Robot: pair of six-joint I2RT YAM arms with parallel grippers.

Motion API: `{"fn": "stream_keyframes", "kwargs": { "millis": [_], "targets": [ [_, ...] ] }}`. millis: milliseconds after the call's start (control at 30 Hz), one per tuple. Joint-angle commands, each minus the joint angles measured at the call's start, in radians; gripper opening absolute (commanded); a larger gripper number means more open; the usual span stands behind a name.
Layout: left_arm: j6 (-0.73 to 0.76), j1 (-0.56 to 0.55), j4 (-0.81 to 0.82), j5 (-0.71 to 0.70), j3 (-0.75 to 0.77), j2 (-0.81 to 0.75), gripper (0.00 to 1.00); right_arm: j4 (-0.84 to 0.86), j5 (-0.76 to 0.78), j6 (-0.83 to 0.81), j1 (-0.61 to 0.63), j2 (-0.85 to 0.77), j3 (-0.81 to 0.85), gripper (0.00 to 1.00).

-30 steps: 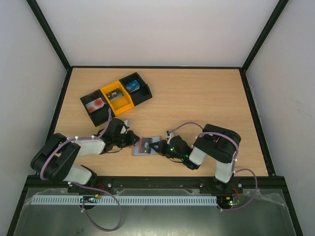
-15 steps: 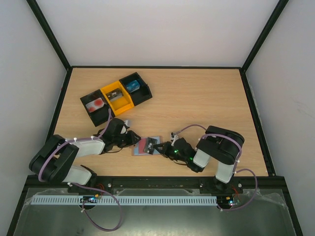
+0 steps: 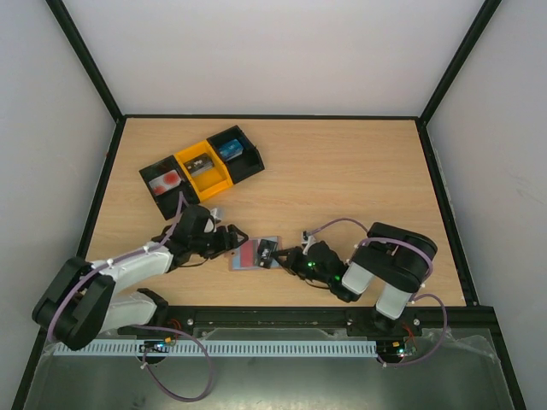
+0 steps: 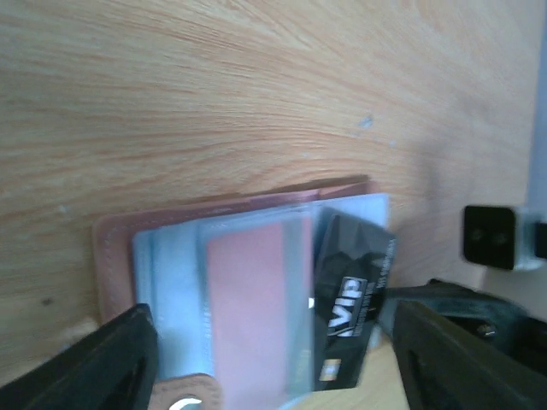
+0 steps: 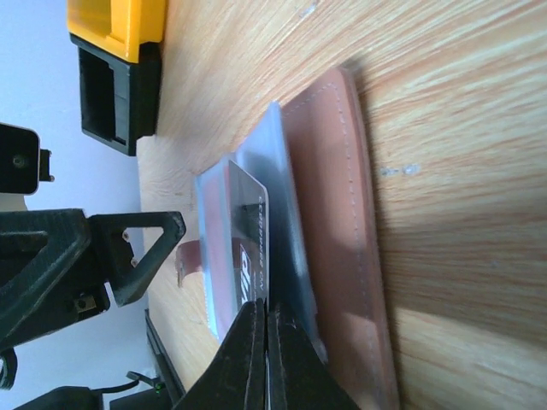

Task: Take the credit cards out of the card holder

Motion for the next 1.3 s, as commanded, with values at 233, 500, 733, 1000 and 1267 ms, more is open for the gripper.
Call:
{"fn": "stream_keyframes", "kwargs": {
  "millis": [233,500,733,1000,1267],
  "targets": [
    [-0.109,0.0,-0.046,0.06,0.022,-0.181,0.92,-0.078,0.041,0.017,-0.001,-0.161,-0.011,0.02],
    [-0.148,0.0,0.007,0.071,-0.014,-0.218,0.89,-0.219,0.074,-0.027,-0.002,-0.26,0.01,0.02],
    [-0.265,-0.001,0.229,0.167,-0.098,-0.234,0.81,-0.151,0.074,-0.004,-0.001,-0.31,0.0,0.02],
    [-0.429,-0.007,0.396,0.173,-0.164,-0.315,0.8,-0.218,0.162,0.017,0.009,-0.447,0.066,0.02],
    [-0.529,-0.029,0.55,0.154,-0.184,-0.356,0.73,-0.204,0.261,0.063,0.045,-0.485,0.122,0.02]
  ]
}}
